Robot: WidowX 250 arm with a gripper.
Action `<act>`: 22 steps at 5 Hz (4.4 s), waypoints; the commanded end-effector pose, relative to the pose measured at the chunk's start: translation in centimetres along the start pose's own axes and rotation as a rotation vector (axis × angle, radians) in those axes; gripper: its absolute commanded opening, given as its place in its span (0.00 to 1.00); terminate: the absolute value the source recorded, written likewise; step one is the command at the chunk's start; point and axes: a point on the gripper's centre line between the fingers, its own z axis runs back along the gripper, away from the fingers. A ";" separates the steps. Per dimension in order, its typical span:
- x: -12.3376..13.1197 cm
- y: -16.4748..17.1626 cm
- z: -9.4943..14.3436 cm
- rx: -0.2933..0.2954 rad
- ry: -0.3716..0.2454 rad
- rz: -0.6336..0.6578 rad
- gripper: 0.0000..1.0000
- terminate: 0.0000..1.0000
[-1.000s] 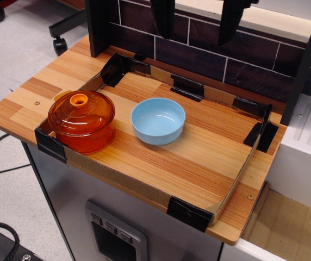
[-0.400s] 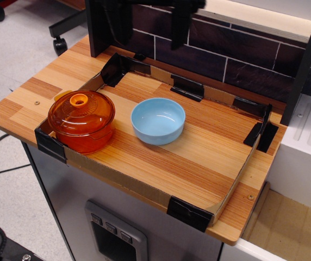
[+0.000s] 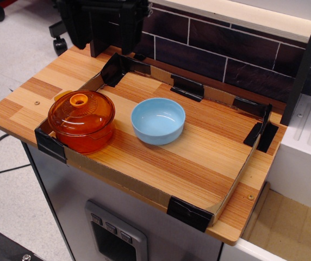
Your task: Take lid off pot
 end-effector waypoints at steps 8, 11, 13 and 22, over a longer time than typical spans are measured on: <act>0.8 5.8 -8.5 0.157 -0.068 -0.047 1.00 0.00; 0.8 5.9 -8.7 0.152 -0.072 -0.047 0.00 0.00; 1.9 6.1 -5.2 0.105 -0.085 0.028 0.00 0.00; 11.4 2.8 -8.8 0.141 -0.053 0.281 0.00 0.00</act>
